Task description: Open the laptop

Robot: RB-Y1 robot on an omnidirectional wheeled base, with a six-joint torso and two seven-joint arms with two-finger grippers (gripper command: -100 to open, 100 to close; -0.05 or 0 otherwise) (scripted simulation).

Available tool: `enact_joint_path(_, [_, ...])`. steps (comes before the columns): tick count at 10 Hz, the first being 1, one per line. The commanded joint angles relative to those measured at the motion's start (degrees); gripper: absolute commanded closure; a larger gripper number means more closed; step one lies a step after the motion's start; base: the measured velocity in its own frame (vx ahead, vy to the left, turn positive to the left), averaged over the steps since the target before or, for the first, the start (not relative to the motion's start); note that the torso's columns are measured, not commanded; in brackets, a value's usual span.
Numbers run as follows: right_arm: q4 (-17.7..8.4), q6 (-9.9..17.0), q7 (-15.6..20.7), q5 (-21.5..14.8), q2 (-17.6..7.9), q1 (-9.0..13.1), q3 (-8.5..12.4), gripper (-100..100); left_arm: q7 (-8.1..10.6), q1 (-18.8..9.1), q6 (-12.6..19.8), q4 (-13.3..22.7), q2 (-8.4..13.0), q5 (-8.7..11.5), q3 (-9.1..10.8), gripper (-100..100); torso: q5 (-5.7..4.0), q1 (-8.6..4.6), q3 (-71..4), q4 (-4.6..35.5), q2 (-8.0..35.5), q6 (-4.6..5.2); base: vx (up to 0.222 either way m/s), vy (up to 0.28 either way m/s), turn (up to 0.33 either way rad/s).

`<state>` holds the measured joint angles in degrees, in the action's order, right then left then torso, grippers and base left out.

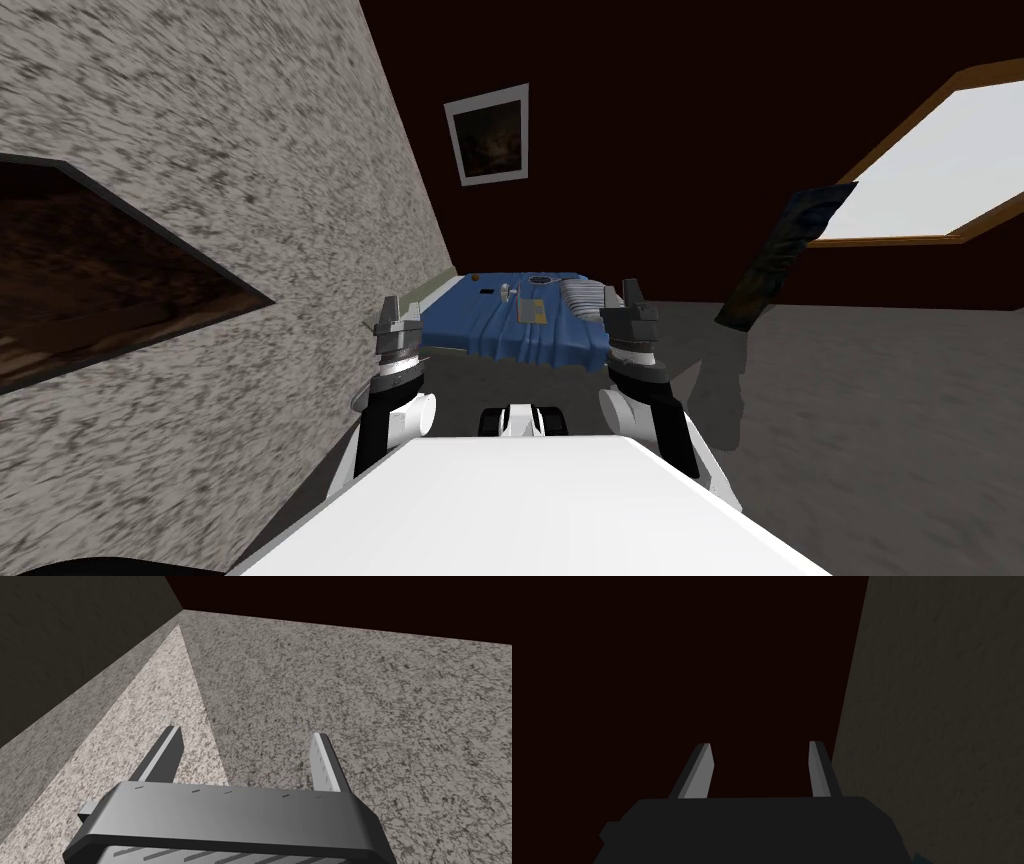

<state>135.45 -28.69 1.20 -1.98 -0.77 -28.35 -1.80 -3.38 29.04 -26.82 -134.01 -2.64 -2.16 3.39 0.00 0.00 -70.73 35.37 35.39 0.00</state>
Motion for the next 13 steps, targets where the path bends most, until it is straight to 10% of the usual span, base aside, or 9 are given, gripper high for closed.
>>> enact_joint_path(1, [-1.11, 1.33, 0.42, -1.46, -2.11, 0.39, 0.18, -100, 0.0, 0.0, 0.0, 0.0, 0.0, 0.0, 0.0, 0, 0.0, 0.0, -8.46, 4.23, 4.23, 0.0, 0.01, 0.018, 0.093])
enact_joint_path(13, [-11.93, 14.96, 4.75, -16.54, -8.31, 4.21, 2.0, -100, 0.0, 0.01, 0.01, 0.03, 0.0, 0.0, -0.01, 0, 0.0, 0.02, -13.85, 6.91, 6.88, -0.02, 0.018, 0.04, 0.116])
